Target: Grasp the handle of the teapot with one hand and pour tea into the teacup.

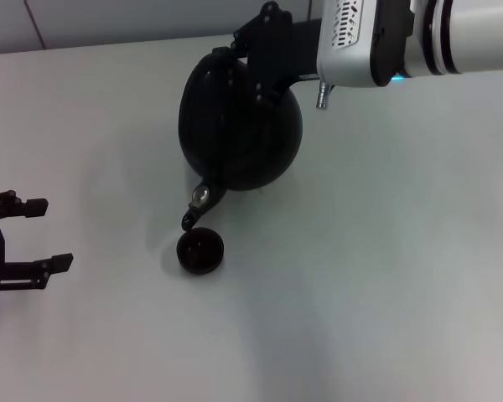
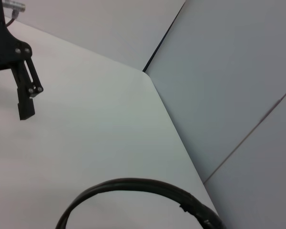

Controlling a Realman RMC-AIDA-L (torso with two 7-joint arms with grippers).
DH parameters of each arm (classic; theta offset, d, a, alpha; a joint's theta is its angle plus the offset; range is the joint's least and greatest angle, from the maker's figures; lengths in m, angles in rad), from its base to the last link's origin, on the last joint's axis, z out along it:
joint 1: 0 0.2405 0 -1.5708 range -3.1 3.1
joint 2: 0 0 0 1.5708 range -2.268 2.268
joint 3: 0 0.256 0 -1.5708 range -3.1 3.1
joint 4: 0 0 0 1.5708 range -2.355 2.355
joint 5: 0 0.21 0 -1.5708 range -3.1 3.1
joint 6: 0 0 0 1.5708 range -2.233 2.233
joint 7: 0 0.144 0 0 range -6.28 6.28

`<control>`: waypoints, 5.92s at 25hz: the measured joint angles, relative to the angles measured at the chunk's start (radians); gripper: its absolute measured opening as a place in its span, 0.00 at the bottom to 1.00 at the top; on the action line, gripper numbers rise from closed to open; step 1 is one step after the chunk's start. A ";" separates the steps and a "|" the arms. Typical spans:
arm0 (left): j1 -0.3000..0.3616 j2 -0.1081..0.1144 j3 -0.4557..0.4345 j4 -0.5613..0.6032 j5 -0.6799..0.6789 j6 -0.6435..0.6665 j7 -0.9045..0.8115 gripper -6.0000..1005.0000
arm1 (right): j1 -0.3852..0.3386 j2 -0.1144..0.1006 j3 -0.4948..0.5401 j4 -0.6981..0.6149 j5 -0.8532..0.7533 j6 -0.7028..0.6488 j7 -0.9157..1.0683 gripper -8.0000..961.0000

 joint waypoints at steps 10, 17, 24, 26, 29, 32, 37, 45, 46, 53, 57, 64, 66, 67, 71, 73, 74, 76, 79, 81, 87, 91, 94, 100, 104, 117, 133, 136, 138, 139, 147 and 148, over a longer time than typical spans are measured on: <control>-0.009 -0.001 0.000 0.000 0.009 -0.010 -0.002 0.86 | 0.000 0.001 -0.012 -0.014 -0.029 0.002 0.000 0.12; -0.009 -0.005 0.000 0.005 0.010 -0.012 -0.003 0.86 | -0.001 0.002 -0.022 -0.021 -0.040 0.006 -0.020 0.11; -0.009 -0.008 0.000 0.006 0.010 -0.021 -0.003 0.86 | -0.001 0.002 -0.026 -0.031 -0.040 0.009 -0.038 0.11; -0.009 -0.008 0.000 0.006 0.010 -0.023 -0.003 0.86 | -0.002 0.002 -0.027 -0.033 -0.042 0.009 -0.040 0.11; -0.009 -0.008 0.000 0.006 0.010 -0.024 -0.003 0.86 | -0.003 0.003 -0.034 -0.041 -0.053 0.009 -0.040 0.11; -0.009 -0.008 0.000 0.006 0.010 -0.026 -0.003 0.86 | -0.003 0.003 -0.039 -0.043 -0.058 0.010 -0.040 0.11; -0.009 -0.009 0.000 0.006 0.009 -0.033 -0.003 0.86 | -0.001 0.003 -0.041 -0.045 -0.063 0.010 -0.041 0.11; -0.009 -0.009 0.000 0.006 0.009 -0.039 -0.003 0.86 | -0.001 0.003 -0.053 -0.053 -0.063 0.010 -0.041 0.11; -0.009 -0.009 0.000 0.006 0.009 -0.040 -0.003 0.86 | -0.001 0.003 -0.054 -0.054 -0.063 0.010 -0.041 0.11; -0.009 -0.009 0.000 0.006 0.011 -0.049 0.000 0.86 | -0.006 0.004 -0.054 -0.054 -0.063 0.010 -0.041 0.10; -0.009 -0.009 0.000 0.006 0.012 -0.054 0.004 0.86 | -0.013 0.006 -0.055 -0.053 -0.057 0.013 -0.034 0.10; -0.008 -0.010 0.000 0.006 0.012 -0.063 0.004 0.86 | -0.074 0.006 -0.009 -0.019 0.115 0.044 -0.017 0.10; -0.008 -0.010 0.000 0.006 0.012 -0.063 0.004 0.86 | -0.087 0.006 0.002 -0.013 0.147 0.045 -0.018 0.10; -0.008 -0.010 0.000 0.006 0.012 -0.064 0.004 0.86 | -0.101 0.006 0.013 -0.006 0.175 0.045 -0.021 0.10; -0.008 -0.010 0.000 0.006 0.012 -0.065 0.004 0.86 | -0.146 0.004 0.064 0.048 0.309 0.048 -0.025 0.10; -0.008 -0.011 0.000 0.006 0.012 -0.067 0.004 0.86 | -0.164 0.001 0.093 0.086 0.384 0.048 -0.025 0.10; -0.009 -0.011 0.000 0.006 0.012 -0.071 0.005 0.86 | -0.179 0.000 0.131 0.130 0.462 0.045 -0.025 0.10; -0.009 -0.011 0.000 0.006 0.012 -0.071 0.005 0.86 | -0.185 -0.001 0.153 0.154 0.495 0.042 -0.025 0.10; -0.009 -0.011 0.000 0.007 0.009 -0.074 0.004 0.86 | -0.194 -0.003 0.250 0.253 0.588 0.026 -0.020 0.10; -0.014 -0.011 0.000 0.009 0.002 -0.078 0.006 0.86 | -0.192 -0.004 0.276 0.278 0.599 0.016 -0.019 0.10; -0.022 -0.017 -0.002 0.009 0.001 -0.078 0.009 0.86 | -0.175 -0.007 0.345 0.374 0.611 -0.026 -0.018 0.10; -0.022 -0.017 -0.002 0.009 0.001 -0.073 0.009 0.86 | -0.155 -0.008 0.337 0.424 0.603 0.001 -0.024 0.10; -0.022 -0.018 -0.002 0.009 0.001 -0.069 0.007 0.86 | -0.131 -0.008 0.337 0.458 0.568 0.037 -0.025 0.10; -0.020 -0.022 -0.002 0.009 0.002 -0.069 0.008 0.86 | -0.076 -0.004 0.311 0.513 0.473 0.109 -0.025 0.12; -0.019 -0.024 -0.002 0.009 0.003 -0.067 0.007 0.86 | -0.063 -0.002 0.266 0.513 0.470 0.147 -0.026 0.14; -0.013 -0.034 -0.002 0.024 0.003 -0.066 0.000 0.86 | -0.061 -0.007 0.256 0.482 0.463 0.150 -0.030 0.19; -0.026 -0.045 -0.018 0.026 0.001 -0.077 -0.001 0.86 | -0.087 -0.002 0.257 0.439 0.454 0.142 -0.051 0.52; -0.038 -0.058 -0.067 0.031 -0.001 -0.077 0.001 0.86 | -0.106 0.001 0.257 0.417 0.461 0.130 -0.057 0.58; -0.038 -0.058 -0.067 0.031 -0.001 -0.077 0.001 0.86 | -0.120 0.002 0.257 0.408 0.467 0.110 -0.057 0.58; -0.046 -0.066 -0.099 0.036 -0.002 -0.067 -0.001 0.86 | -0.136 0.002 0.259 0.404 0.474 0.087 -0.058 0.58; -0.044 -0.069 -0.114 0.028 -0.022 -0.026 -0.002 0.86 | -0.236 0.000 0.269 0.375 0.587 -0.085 -0.145 0.59; -0.041 -0.069 -0.114 0.027 -0.026 -0.012 -0.002 0.86 | -0.257 -0.001 0.269 0.367 0.615 -0.133 -0.168 0.59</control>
